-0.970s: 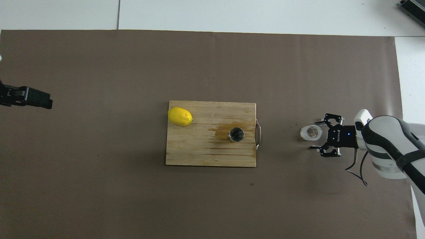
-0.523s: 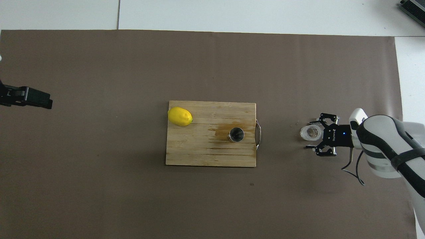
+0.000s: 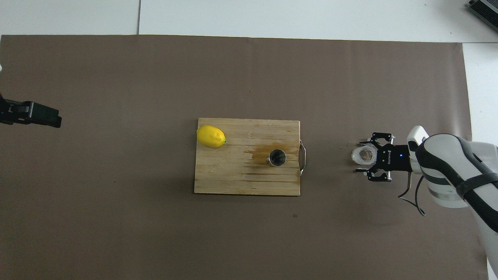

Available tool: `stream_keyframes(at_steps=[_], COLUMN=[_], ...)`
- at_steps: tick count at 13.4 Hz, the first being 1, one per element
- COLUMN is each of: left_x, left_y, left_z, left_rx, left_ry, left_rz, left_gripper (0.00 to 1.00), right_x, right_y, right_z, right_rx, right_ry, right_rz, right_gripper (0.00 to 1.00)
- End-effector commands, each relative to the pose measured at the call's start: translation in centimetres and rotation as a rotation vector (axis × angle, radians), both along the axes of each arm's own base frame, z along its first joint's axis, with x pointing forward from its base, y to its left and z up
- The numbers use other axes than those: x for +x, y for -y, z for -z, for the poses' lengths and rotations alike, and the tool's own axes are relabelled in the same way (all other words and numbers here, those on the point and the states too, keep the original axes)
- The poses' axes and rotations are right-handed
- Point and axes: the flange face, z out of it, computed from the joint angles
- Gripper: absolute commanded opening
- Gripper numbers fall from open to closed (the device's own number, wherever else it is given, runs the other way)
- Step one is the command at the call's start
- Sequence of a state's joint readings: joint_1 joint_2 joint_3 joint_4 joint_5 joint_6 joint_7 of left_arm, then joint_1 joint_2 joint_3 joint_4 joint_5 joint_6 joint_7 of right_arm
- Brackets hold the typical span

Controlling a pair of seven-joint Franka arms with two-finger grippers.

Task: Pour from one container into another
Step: 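Close the right gripper on the white cup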

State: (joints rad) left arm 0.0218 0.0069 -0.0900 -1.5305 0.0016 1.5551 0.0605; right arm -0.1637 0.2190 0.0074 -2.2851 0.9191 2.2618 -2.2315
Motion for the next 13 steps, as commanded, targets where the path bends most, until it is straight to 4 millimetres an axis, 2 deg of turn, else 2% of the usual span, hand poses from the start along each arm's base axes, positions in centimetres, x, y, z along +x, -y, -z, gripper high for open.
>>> stream_keyframes(at_steps=[1, 5, 10, 13], left_x=[-0.9, -0.9, -0.9, -0.9], left_y=[-0.4, -0.4, -0.3, -0.4], left_z=[-0.2, -0.2, -0.2, -0.2], left_rx=[-0.014, -0.014, -0.014, -0.014], left_ry=[-0.006, -0.008, -0.006, -0.008], left_rz=[-0.001, -0.001, 0.001, -0.001], left_gripper=[1.0, 1.0, 1.0, 1.0], right_x=[0.3, 0.4, 0.8, 1.2], right_y=[-0.4, -0.5, -0.5, -0.5], right_z=[-0.3, -0.8, -2.5, -3.3], right_rx=[0.005, 0.004, 0.001, -0.001], right_ry=[0.033, 0.042, 0.074, 0.09], right_rz=[-0.001, -0.003, -0.003, -0.003], right_gripper=[0.71, 0.62, 0.45, 0.41])
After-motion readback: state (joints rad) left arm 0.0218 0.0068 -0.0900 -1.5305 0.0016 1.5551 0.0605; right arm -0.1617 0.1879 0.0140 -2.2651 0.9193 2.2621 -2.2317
